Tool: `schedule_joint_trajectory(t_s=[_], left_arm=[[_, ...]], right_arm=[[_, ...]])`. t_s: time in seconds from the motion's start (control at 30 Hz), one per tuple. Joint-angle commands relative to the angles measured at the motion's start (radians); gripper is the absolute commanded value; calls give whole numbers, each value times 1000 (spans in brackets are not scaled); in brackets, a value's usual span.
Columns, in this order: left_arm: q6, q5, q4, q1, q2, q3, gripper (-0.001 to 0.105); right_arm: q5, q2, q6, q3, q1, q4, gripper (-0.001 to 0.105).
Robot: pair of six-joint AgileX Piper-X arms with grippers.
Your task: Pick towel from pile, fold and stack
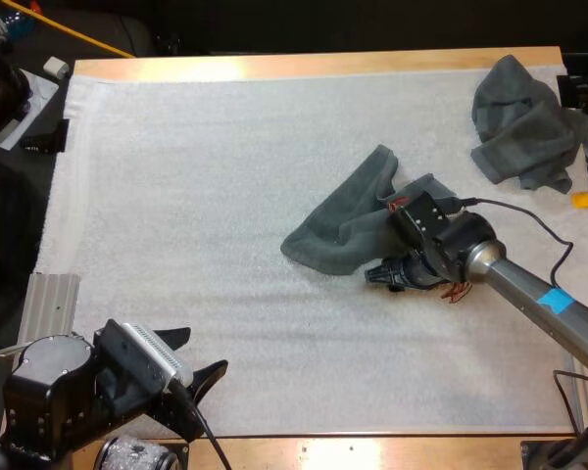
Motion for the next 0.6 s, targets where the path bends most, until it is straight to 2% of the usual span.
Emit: schedule_joint_trajectory(t_s=[0.0,0.3,0.57], left_arm=[[-7,5,-1,-6,3,-6,60],[-4,4,7,-5,0,-5,60],[-5,4,11,-3,5,-4,60]], right_arm=[[-15,-9,4,28,-30,-62,56],[27,47,24,15,-107,-121,56],[27,113,53,12,-128,-172,56]])
